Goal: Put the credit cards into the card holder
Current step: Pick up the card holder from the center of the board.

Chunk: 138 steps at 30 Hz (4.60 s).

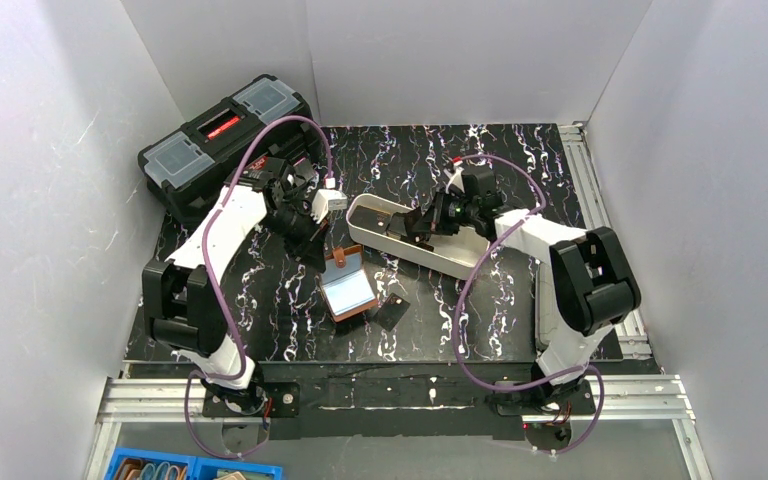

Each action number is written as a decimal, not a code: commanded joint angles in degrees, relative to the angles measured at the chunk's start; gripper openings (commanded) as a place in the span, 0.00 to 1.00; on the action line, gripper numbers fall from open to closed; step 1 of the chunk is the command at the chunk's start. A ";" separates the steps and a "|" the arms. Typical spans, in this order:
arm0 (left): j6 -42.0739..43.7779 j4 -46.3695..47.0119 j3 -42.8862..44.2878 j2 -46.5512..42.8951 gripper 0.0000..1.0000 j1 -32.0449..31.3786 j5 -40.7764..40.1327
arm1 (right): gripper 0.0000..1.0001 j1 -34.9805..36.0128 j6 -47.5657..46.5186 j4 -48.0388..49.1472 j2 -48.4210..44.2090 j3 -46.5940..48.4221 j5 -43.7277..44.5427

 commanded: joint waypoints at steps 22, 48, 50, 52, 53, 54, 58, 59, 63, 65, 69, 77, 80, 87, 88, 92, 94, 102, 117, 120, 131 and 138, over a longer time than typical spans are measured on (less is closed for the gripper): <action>-3.96 2.63 -1.52 -4.82 0.00 0.07 2.48 | 0.01 -1.08 -0.27 -2.76 -2.63 3.88 -1.44; -5.23 3.21 -2.20 -6.37 0.00 0.59 -1.00 | 0.01 1.76 7.18 4.46 -10.10 -6.82 -5.82; -5.21 3.32 -2.35 -6.61 0.00 0.71 -1.26 | 0.01 2.00 7.59 4.71 -8.38 -4.57 -6.51; -5.15 3.26 -2.49 -6.85 0.00 0.84 -1.31 | 0.01 2.51 8.08 5.46 -5.69 -0.97 -7.15; -5.13 2.97 -2.46 -6.93 0.00 0.95 -1.31 | 0.01 3.03 8.38 5.63 -3.50 1.91 -7.62; -5.06 2.74 -2.39 -6.93 0.00 1.10 -1.40 | 0.01 3.73 8.90 5.88 -0.44 5.55 -8.17; -4.80 2.49 -1.83 -7.00 0.00 1.63 -1.23 | 0.01 7.53 9.35 3.59 7.43 13.75 -7.42; -4.68 2.46 -1.68 -6.94 0.00 1.70 -1.27 | 0.01 8.32 9.03 2.72 8.45 14.89 -6.57; -4.61 2.47 -2.13 -7.19 0.00 2.31 -0.96 | 0.02 8.88 9.93 -0.23 10.17 16.59 -3.12; -4.61 2.43 -2.13 -7.32 0.00 2.40 -0.82 | 0.03 8.87 10.25 -1.13 10.42 16.80 -2.01; -4.75 2.19 -1.81 -7.48 0.00 2.53 -0.50 | 0.07 8.79 11.02 -1.65 11.60 17.55 -1.91; -5.00 2.18 -1.53 -7.34 0.00 2.62 -0.06 | 0.25 8.84 10.03 -5.13 11.74 18.28 -0.23; -5.29 2.23 -1.33 -7.26 0.00 2.64 0.25 | 0.29 8.88 9.78 -7.11 11.20 18.41 1.19; -5.61 1.91 -0.72 -7.30 0.00 2.62 0.82 | 0.36 8.83 8.57 -9.19 9.58 18.47 2.99; -5.67 1.88 -0.70 -7.34 0.00 2.62 0.88 | 0.37 8.87 8.50 -9.77 9.48 18.59 3.17; -6.10 1.92 -0.47 -7.30 0.00 2.64 1.39 | 0.42 8.88 7.75 -12.15 9.47 19.66 4.11; -6.26 1.87 -0.29 -7.32 0.00 2.64 1.58 | 0.49 8.86 7.29 -13.24 9.48 19.96 4.66; -6.67 1.36 0.75 -7.34 0.00 2.62 2.15 | 0.52 8.89 5.81 -17.29 8.68 20.03 7.54; -8.95 -0.92 5.12 -7.82 0.00 2.67 3.86 | 0.64 8.47 1.64 -20.48 -10.13 18.10 9.13; -8.79 -3.78 9.74 -8.08 0.00 2.71 5.58 | 0.67 8.74 -0.35 -15.53 -18.68 11.69 3.07; -12.91 -14.49 29.62 -6.27 0.00 3.70 21.01 | 0.77 12.58 -6.56 -0.68 -36.14 -6.95 -14.49; -21.55 -10.01 32.00 -7.40 0.00 3.85 27.86 | 0.78 12.60 -1.26 8.04 -38.95 -9.33 -15.07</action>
